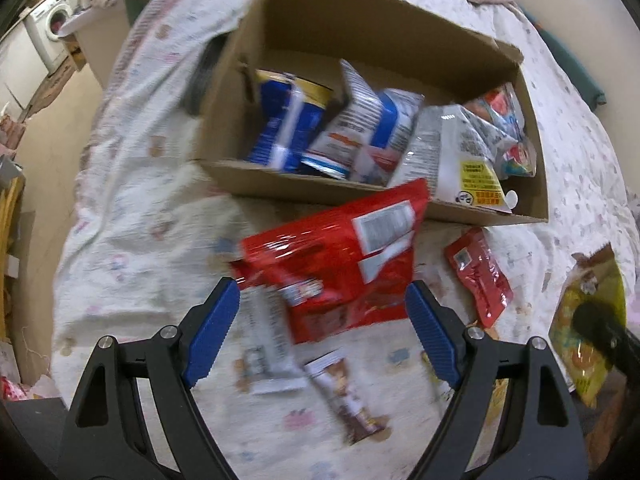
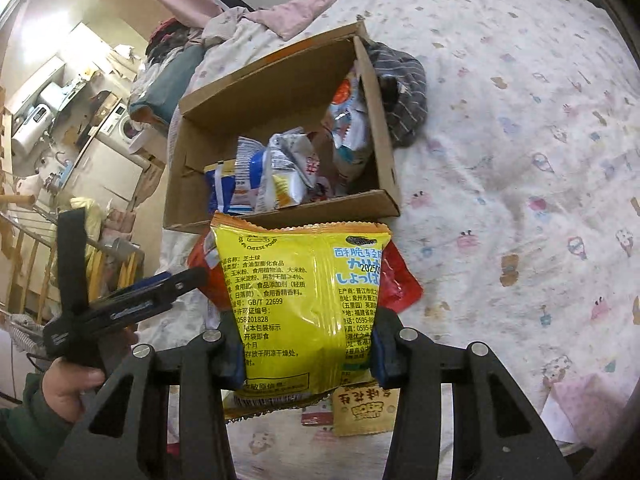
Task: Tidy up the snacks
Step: 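Grasp the large red bag with the left gripper while the right gripper holds the yellow bag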
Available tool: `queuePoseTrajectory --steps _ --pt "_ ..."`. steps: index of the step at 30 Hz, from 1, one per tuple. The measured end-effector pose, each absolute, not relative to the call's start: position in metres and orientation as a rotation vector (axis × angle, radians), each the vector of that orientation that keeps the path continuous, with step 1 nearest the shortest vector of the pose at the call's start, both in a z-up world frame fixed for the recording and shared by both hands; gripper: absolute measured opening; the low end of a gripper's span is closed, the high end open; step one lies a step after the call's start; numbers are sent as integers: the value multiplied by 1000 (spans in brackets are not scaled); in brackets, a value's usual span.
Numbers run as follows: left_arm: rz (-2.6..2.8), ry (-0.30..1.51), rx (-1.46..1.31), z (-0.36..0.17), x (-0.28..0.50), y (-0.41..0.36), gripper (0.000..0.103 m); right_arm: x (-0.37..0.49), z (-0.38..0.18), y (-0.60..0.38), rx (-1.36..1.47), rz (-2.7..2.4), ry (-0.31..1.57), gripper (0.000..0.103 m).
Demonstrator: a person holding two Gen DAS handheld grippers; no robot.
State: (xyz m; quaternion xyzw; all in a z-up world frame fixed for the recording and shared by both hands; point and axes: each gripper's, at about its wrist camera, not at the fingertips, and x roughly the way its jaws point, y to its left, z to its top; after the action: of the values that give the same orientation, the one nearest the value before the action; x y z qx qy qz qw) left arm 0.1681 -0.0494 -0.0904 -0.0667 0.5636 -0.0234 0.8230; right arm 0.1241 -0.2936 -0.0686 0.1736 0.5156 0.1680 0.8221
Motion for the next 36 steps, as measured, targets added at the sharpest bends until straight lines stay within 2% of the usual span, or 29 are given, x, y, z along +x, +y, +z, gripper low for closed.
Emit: queuePoseTrajectory --steps 6,11,12,13,14,15,17,18,36 --pt "-44 1149 16 -97 182 -82 83 124 -72 -299 384 346 1096 47" --pt "-28 1166 20 -108 191 -82 82 123 -75 -300 385 346 1105 47" --pt "-32 1158 27 -108 190 -83 75 123 -75 -300 384 348 1105 47" --pt "-53 1144 34 -106 189 -85 65 123 -74 -299 383 351 1104 47" --pt "-70 1141 46 -105 187 -86 31 123 -73 -298 381 356 1103 47" --pt "-72 1145 76 -105 185 -89 26 123 -73 -296 378 359 1102 47" --pt "-94 1138 74 -101 181 -90 22 123 -73 -294 372 363 1102 47" --pt "-104 1139 71 -99 180 -91 2 123 -74 -293 371 365 1102 47" --pt "-160 1053 29 -51 143 -68 1 124 -71 -288 362 365 1089 47"
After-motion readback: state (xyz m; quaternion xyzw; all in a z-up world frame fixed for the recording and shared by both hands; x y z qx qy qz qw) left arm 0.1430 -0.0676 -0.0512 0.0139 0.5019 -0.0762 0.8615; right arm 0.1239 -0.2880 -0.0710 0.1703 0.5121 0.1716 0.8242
